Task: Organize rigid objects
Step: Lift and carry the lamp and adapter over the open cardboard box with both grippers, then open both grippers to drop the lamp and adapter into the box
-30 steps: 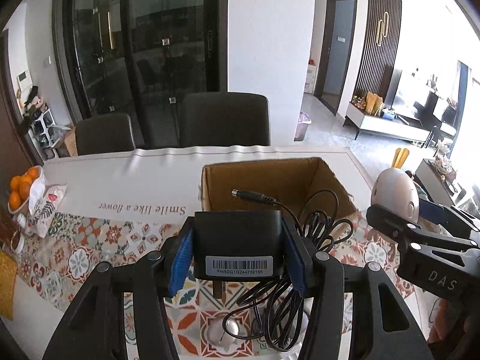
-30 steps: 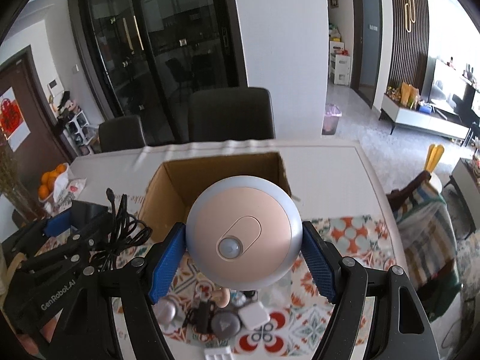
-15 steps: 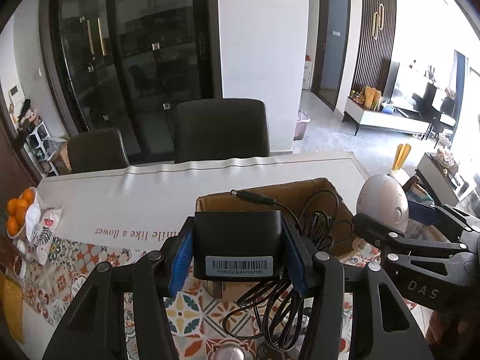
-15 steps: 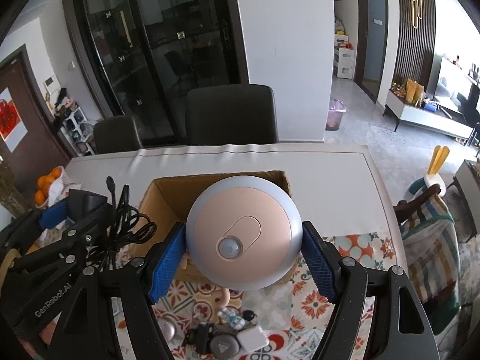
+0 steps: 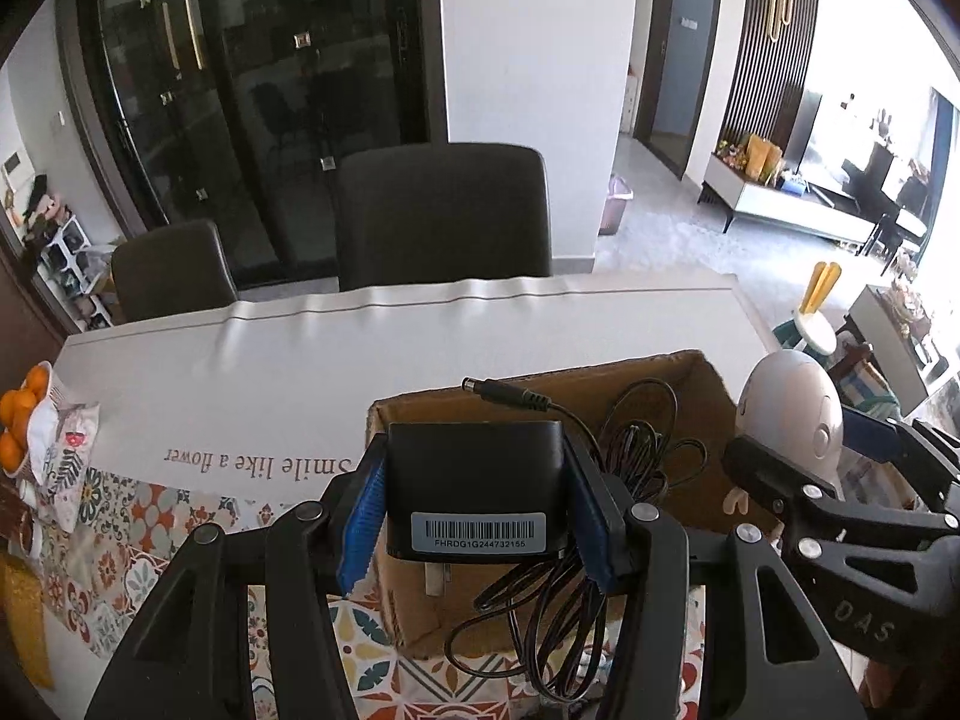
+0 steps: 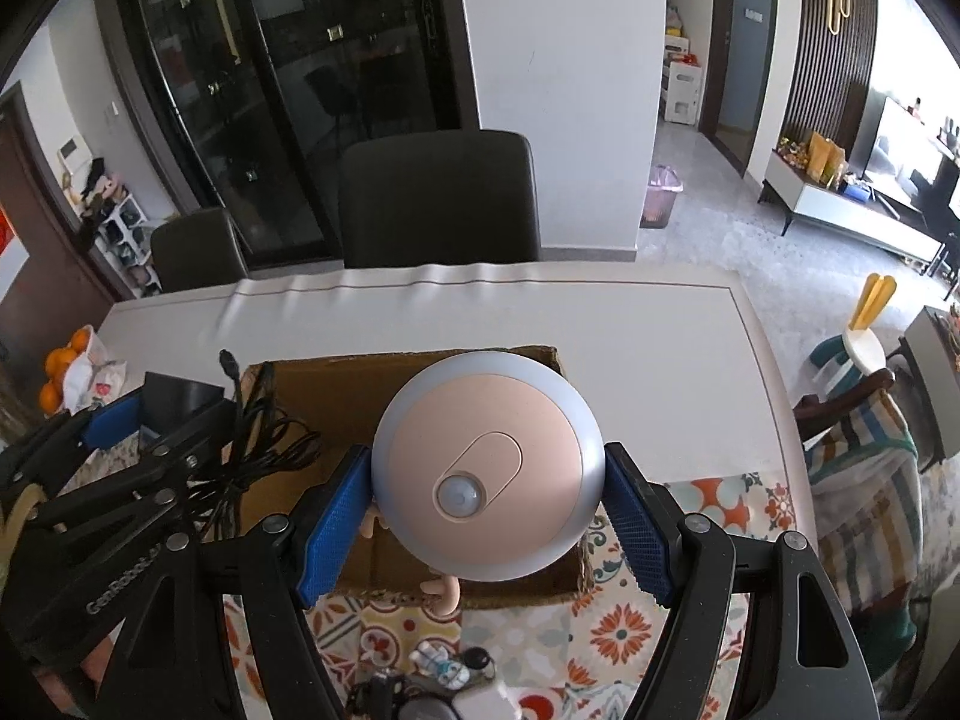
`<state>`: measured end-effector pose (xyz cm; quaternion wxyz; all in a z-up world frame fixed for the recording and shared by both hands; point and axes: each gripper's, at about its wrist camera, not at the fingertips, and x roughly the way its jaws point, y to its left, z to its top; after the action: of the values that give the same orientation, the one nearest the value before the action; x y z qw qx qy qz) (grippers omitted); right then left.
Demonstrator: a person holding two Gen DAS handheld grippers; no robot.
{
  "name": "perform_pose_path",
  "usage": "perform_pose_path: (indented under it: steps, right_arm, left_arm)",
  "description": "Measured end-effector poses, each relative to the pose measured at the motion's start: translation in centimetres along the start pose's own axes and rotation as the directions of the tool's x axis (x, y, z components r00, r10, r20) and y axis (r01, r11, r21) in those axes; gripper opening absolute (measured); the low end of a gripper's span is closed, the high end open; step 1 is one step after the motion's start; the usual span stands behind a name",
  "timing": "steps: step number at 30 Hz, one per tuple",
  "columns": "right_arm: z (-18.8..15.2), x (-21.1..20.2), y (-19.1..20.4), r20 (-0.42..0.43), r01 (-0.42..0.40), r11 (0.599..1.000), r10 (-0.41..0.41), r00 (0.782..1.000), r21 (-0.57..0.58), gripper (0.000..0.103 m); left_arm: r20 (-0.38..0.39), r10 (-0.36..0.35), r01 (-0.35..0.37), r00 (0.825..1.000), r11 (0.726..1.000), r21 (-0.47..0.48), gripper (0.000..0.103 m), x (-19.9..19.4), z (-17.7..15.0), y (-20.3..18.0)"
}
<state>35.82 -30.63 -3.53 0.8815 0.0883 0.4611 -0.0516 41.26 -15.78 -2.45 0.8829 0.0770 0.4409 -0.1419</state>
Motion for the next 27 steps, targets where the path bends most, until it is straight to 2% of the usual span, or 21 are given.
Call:
perform_pose_path:
  steps: [3,5,11,16,18,19,20,24,27]
  right_arm:
    - [0.0,0.8,0.0,-0.016,-0.006,1.0,0.006,1.0,0.005,0.075]
    - [0.0,1.2,0.0,-0.027,-0.011,1.0,0.011,1.0,0.009,0.075]
    - [0.0,1.9,0.2,-0.043,-0.021,1.0,0.021,0.999,0.01,0.075]
    - [0.2,2.4,1.1,-0.046,-0.036,0.999,0.036,0.998,0.0,0.076]
    - [0.1,2.4,1.7,-0.039,-0.029,0.999,0.028,0.999,-0.02,0.081]
    - [0.1,2.2,1.8,-0.031,-0.018,1.0,0.017,0.999,-0.023,0.088]
    - [0.0,1.9,2.0,-0.014,-0.002,1.0,0.002,1.0,-0.024,0.089]
    - [-0.4,0.5,2.4,0.01,0.039,0.999,-0.038,0.999,-0.037,0.089]
    - [-1.4,-1.0,2.5,0.027,0.018,0.999,-0.017,0.999,-0.036,0.089]
  left_arm:
    - [0.01,0.009,-0.009,1.0,1.0,0.016,0.057,0.6,0.3,-0.4]
    - [0.018,0.055,-0.055,0.998,0.998,0.03,0.069,0.9,0.3,-0.5]
    - [0.003,0.114,-0.114,0.993,0.993,-0.006,0.086,0.9,-0.5,1.1]
    - [0.014,0.172,-0.172,0.985,0.985,-0.009,0.09,-0.1,-1.4,2.3]
    - [0.027,0.189,-0.189,0.982,0.982,-0.006,0.091,-0.6,-1.7,2.7]
    - [0.03,0.194,-0.194,0.981,0.981,-0.006,0.091,-0.9,-1.8,2.8]
    - [0.035,0.203,-0.203,0.979,0.979,-0.007,0.091,-1.3,-1.9,2.9]
    - [0.062,0.221,-0.221,0.973,0.975,-0.015,0.094,-2.7,-2.8,3.4]
    - [0.082,0.222,-0.22,0.972,0.975,-0.031,0.101,-3.8,-3.6,3.6]
